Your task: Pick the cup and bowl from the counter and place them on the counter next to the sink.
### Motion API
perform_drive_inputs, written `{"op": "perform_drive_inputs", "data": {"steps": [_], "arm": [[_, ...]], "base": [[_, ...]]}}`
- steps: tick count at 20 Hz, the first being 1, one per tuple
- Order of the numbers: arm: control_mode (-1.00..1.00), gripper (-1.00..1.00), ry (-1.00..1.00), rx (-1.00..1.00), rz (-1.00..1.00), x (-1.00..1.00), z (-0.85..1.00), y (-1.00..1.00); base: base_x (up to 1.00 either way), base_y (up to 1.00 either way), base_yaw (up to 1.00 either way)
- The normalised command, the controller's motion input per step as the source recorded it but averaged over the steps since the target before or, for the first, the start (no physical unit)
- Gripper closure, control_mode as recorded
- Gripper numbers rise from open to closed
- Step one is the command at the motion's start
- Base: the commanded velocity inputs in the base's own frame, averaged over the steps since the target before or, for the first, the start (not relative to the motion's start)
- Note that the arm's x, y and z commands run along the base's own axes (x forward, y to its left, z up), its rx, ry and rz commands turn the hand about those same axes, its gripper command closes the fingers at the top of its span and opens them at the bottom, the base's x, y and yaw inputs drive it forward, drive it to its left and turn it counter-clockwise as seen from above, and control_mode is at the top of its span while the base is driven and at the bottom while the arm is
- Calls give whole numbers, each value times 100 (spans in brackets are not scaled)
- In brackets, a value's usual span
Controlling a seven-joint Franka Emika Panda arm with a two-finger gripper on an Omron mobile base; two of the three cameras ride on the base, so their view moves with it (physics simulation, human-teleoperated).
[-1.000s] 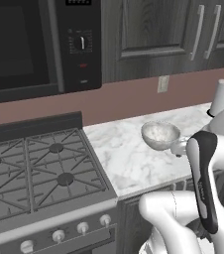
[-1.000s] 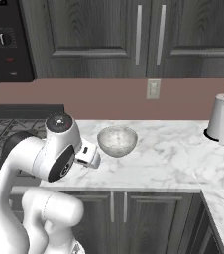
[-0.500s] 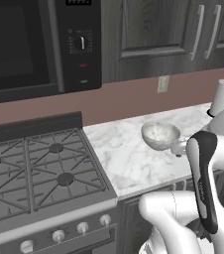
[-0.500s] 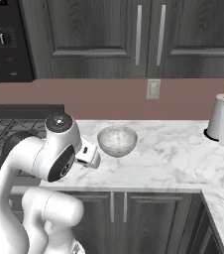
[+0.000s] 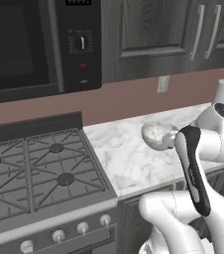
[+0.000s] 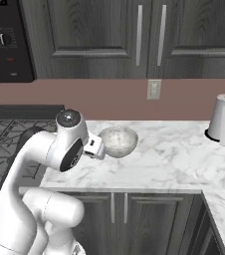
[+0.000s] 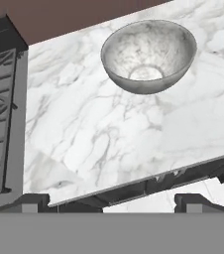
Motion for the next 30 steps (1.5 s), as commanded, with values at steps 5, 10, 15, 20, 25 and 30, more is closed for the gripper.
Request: {"op": "perform_drive_inputs", "data": {"steps": [5,10,15,20,25,30], "arm": [[-100,-100,2,0,0,70,0,-44],[-100,-100,7,0,0,47,0,-66],[-100,-100,8,0,0,52,0,-59],[-100,-100,4,0,0,76,0,-34],[-100,-100,13,0,0,49,-14,-26],[-100,-100,13,0,0,25,-26,-25]], "base": [[0,0,0],[0,0,0],[0,0,0],[0,0,0],[0,0,0],[0,0,0]]}}
